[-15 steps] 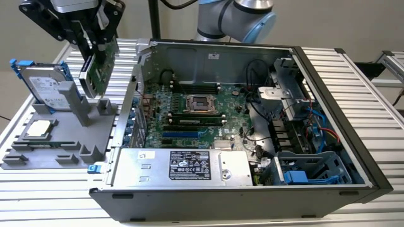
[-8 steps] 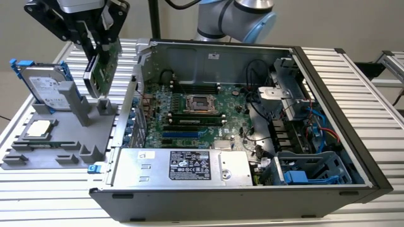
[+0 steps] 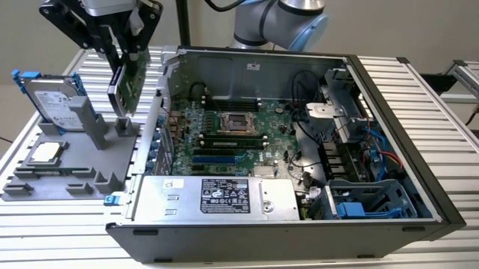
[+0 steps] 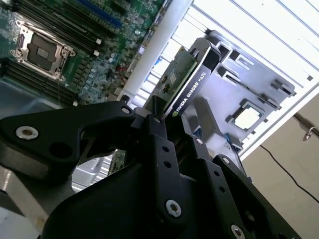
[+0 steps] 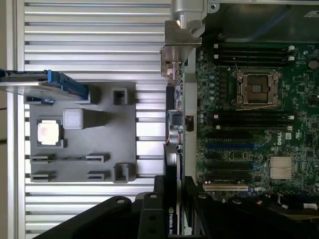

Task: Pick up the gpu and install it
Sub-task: 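Pick up the gpu and move the gpu toward the slot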

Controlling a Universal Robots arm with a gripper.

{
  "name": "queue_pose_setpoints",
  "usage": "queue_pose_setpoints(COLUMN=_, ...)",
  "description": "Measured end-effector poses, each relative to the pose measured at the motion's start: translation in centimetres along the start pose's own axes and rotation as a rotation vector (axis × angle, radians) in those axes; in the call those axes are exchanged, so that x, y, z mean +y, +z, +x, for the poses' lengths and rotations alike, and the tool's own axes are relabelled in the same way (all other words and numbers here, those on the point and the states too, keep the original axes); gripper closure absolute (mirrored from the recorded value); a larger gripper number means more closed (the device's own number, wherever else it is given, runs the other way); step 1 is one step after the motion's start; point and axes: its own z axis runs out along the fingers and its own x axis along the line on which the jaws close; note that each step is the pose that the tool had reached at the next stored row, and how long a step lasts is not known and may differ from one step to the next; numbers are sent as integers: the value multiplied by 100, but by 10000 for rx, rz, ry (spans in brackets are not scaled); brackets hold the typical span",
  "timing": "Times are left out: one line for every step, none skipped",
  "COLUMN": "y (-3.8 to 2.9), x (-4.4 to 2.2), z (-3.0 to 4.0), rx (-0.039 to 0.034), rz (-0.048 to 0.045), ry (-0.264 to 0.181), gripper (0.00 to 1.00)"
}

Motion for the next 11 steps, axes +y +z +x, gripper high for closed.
queue_pose_setpoints(y=0, x=0, z=-11, rx=0, rz=0, ry=0, gripper=100)
queue_pose_setpoints(y=1, x=0, z=-23, rx=0, rz=-1, ry=0, gripper=100)
queue_pose_setpoints(y=1, x=0, z=-35, rx=0, rz=-1, ry=0, gripper=100)
queue_pose_setpoints(y=1, x=0, z=-45, rx=0, rz=0, ry=0, gripper=100)
queue_pose_setpoints(y=1, x=1, z=-57, rx=0, rz=0, ry=1, gripper=100)
queue_pose_setpoints(y=2, x=1, z=-68, rx=0, rz=0, ry=1, gripper=100)
queue_pose_setpoints(y=2, x=1, z=-79, rx=-1, rz=-1, ry=0, gripper=100)
queue_pose_setpoints(y=2, x=1, z=-90, rx=0, rz=-1, ry=1, gripper=100)
queue_pose_setpoints(y=2, x=1, z=-102, rx=0, rz=0, ry=0, gripper=100)
queue_pose_setpoints(y=2, x=1, z=-112, rx=0, rz=0, ry=0, gripper=100)
queue_pose_setpoints(y=3, x=1, z=-124, rx=-1, rz=-1, ry=0, gripper=100)
